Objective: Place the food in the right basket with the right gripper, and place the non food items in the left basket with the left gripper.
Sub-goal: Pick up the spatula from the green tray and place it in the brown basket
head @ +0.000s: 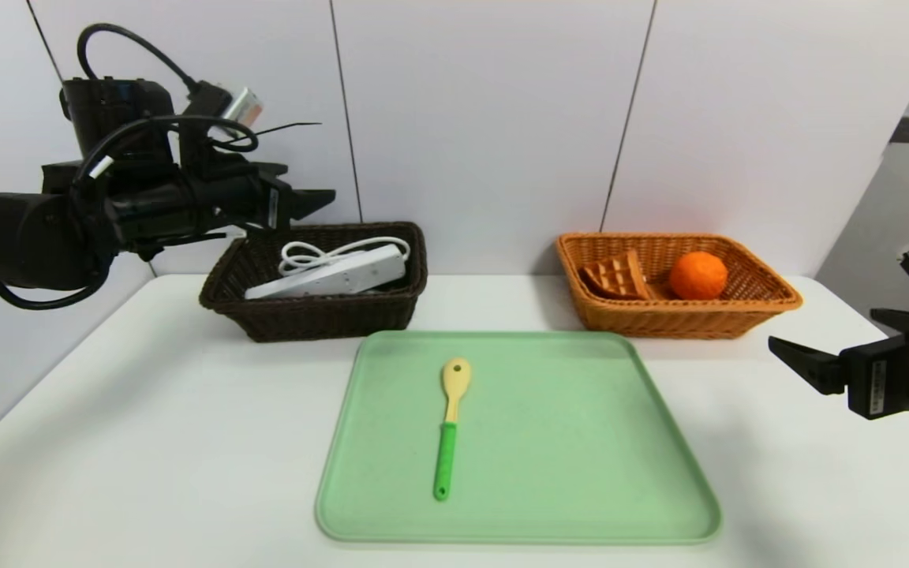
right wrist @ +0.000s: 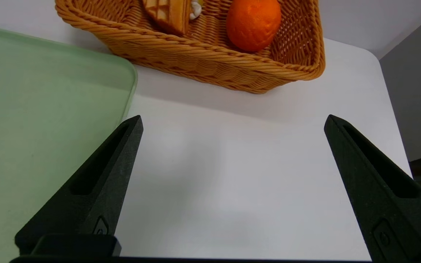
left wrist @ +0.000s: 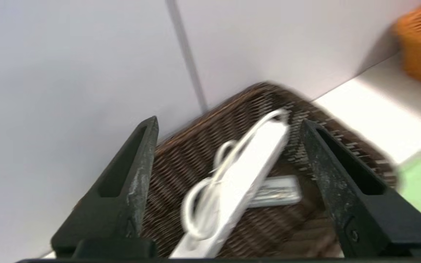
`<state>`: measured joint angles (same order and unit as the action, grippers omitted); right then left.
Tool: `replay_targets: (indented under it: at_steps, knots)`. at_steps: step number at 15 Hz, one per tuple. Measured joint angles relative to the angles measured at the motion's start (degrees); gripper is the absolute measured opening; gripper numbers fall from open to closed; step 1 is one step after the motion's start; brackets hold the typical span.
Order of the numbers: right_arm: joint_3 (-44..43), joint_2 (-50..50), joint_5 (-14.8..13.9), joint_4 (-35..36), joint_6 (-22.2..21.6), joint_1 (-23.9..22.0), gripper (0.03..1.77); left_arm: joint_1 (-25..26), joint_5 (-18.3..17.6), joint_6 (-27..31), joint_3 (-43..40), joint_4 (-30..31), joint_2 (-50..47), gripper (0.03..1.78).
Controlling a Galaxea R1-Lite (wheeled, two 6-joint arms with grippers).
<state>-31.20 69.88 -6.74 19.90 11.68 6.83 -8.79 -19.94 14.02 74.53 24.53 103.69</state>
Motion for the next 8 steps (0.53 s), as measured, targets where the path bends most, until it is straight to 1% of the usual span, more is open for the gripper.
replay_targets:
  at_steps: [2, 3, 4, 5, 6, 7, 8]
  knots:
    - [0.4, -0.1, 0.0, 0.0, 0.0, 0.3, 1.71, -4.2, 0.1, -0.2, -3.2, -0.2, -3.7, 1.46]
    - [0.4, -0.1, 0.0, 0.1, 0.1, 0.3, 1.71, -6.6, 0.7, -0.1, -5.8, -0.5, -5.8, 1.49]
    - [0.5, -0.2, 0.0, 0.1, 0.1, 0.3, 1.71, -9.0, 2.2, -0.1, -8.4, -1.1, -7.6, 1.51]
    - [0.6, -0.2, 0.0, 0.0, 0.2, 0.3, 1.71, -11.6, 4.6, -0.1, -10.8, -1.5, -9.2, 1.53]
    - [0.6, -0.2, 0.0, 0.1, 0.3, 0.4, 1.71, -14.0, 8.0, -0.2, -12.9, -1.7, -10.5, 1.56]
    - [0.6, -0.2, 0.0, 0.1, 0.4, 0.4, 1.71, -16.0, 11.9, -0.3, -14.3, -1.9, -11.4, 1.57]
    - [0.6, -0.2, 0.0, 0.1, 0.4, 0.4, 1.71, -18.1, 16.6, -0.8, -15.1, -2.7, -12.1, 1.59]
